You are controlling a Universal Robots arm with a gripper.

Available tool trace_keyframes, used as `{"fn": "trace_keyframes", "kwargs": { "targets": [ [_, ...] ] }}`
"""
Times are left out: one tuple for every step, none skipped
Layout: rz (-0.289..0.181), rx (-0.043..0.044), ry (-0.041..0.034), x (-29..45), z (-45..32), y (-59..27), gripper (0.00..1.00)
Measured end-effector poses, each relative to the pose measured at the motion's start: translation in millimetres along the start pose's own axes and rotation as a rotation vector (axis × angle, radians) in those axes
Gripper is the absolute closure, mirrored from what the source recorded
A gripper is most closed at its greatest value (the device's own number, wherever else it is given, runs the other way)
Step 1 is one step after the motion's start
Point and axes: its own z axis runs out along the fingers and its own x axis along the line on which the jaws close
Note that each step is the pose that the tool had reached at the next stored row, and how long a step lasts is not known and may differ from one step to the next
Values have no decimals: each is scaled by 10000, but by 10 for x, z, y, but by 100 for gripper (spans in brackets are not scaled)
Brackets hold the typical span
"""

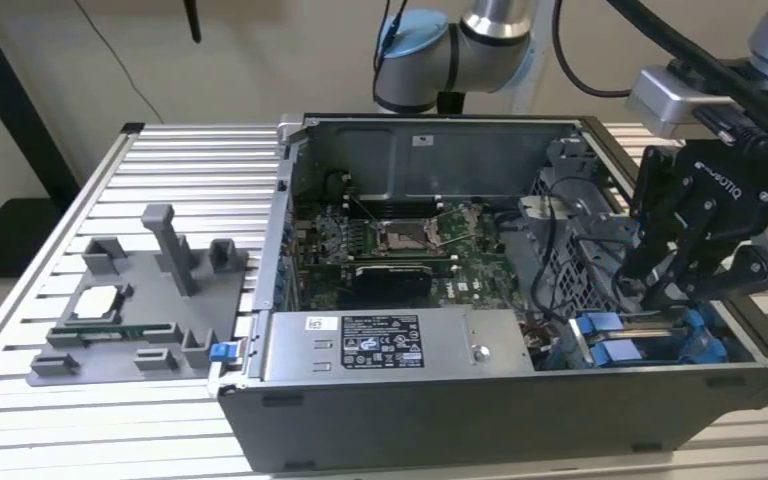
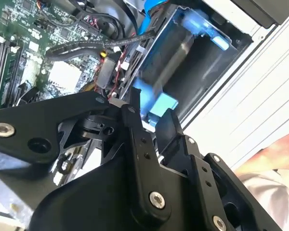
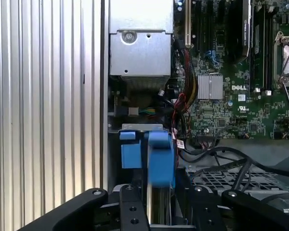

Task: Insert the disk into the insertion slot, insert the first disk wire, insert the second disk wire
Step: 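Insert the disk into the insertion slot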

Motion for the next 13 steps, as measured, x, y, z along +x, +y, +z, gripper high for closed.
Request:
{"fn": "trace_keyframes", "kwargs": {
  "targets": [
    [0,-1,1,0,-6,0,0],
    [1,-1,0,-1,-12,1,0],
    [0,-1,-1,-2,-16,1,0],
    [0,-1,-2,-6,-18,1,0],
    [0,-1,0,-11,-20,1,0],
    [0,0,1,-15,-22,2,0],
    [0,1,0,-19,-26,2,0],
    [0,1,1,-19,-47,3,0],
    [0,1,1,-20,-78,5,0],
    [0,1,0,-20,-116,8,0],
    [1,1,-1,-20,-150,10,0],
    [0,10,-10,-25,-171,12,0],
    [-2,35,-45,-26,-170,13,0]
  ]
}}
